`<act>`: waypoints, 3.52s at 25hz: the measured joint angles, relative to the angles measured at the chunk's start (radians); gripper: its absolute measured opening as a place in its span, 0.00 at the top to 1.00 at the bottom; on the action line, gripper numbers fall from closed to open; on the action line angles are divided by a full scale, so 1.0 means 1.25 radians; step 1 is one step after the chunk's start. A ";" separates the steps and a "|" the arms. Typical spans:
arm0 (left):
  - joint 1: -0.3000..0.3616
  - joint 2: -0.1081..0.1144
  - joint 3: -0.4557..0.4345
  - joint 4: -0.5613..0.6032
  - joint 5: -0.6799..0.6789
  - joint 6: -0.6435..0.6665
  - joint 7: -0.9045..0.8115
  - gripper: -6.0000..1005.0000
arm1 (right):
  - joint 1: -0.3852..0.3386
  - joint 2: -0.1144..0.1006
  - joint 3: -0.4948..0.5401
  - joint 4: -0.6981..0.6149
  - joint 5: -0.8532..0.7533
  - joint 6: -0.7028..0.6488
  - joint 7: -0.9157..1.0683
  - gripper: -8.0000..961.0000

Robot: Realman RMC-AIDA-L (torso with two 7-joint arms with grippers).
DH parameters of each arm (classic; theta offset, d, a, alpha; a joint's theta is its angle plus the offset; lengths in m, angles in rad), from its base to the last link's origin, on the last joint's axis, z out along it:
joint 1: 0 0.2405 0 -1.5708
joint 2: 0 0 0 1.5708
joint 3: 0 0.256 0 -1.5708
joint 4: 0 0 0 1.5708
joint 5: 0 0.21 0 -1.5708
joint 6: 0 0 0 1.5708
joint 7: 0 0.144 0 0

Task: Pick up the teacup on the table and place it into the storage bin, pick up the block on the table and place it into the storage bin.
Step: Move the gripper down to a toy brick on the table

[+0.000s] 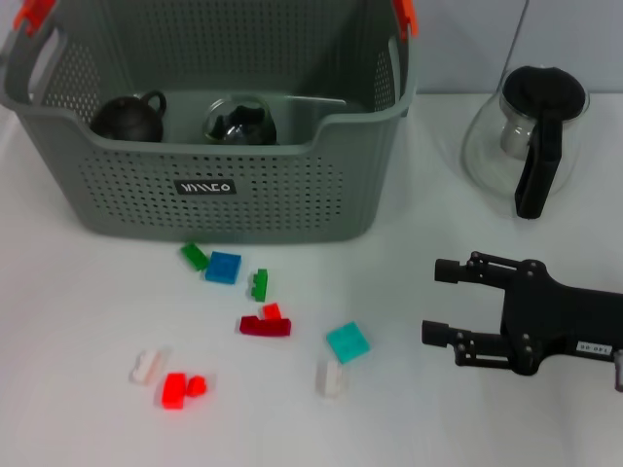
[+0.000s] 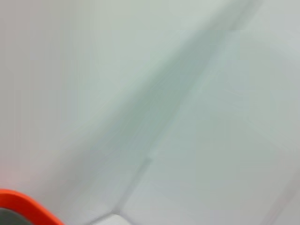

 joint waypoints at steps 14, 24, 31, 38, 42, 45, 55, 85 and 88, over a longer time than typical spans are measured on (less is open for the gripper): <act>0.254 -0.094 0.035 0.163 0.270 0.169 0.417 0.60 | 0.001 0.000 0.000 0.001 0.000 0.004 0.008 0.14; 0.273 -0.162 0.058 0.153 0.449 0.004 0.495 0.61 | 0.002 0.002 0.001 0.001 0.002 0.005 0.009 0.14; 0.296 -0.196 0.075 0.124 0.466 -0.102 0.550 0.61 | 0.007 0.003 0.001 0.001 0.003 0.006 0.009 0.14; 0.313 -0.197 0.064 0.070 0.461 -0.172 0.628 0.62 | 0.011 0.004 0.001 0.001 0.000 0.010 0.009 0.14; 0.323 -0.197 0.060 0.061 0.460 -0.200 0.637 0.62 | 0.013 0.004 0.001 0.001 0.000 0.011 0.009 0.14; 0.326 -0.197 0.058 0.063 0.457 -0.203 0.637 0.62 | 0.014 0.004 0.001 0.001 0.000 0.011 0.009 0.14; 0.330 -0.197 0.051 0.094 0.457 -0.201 0.630 0.63 | 0.014 0.003 0.001 0.001 0.000 0.010 0.009 0.15; 0.341 -0.198 0.046 0.052 0.460 -0.203 0.632 0.66 | 0.020 0.002 0.001 0.001 0.000 0.013 0.018 0.14; 0.340 -0.197 0.040 0.062 0.460 -0.207 0.629 0.66 | 0.020 0.001 0.001 0.001 0.000 0.010 0.018 0.14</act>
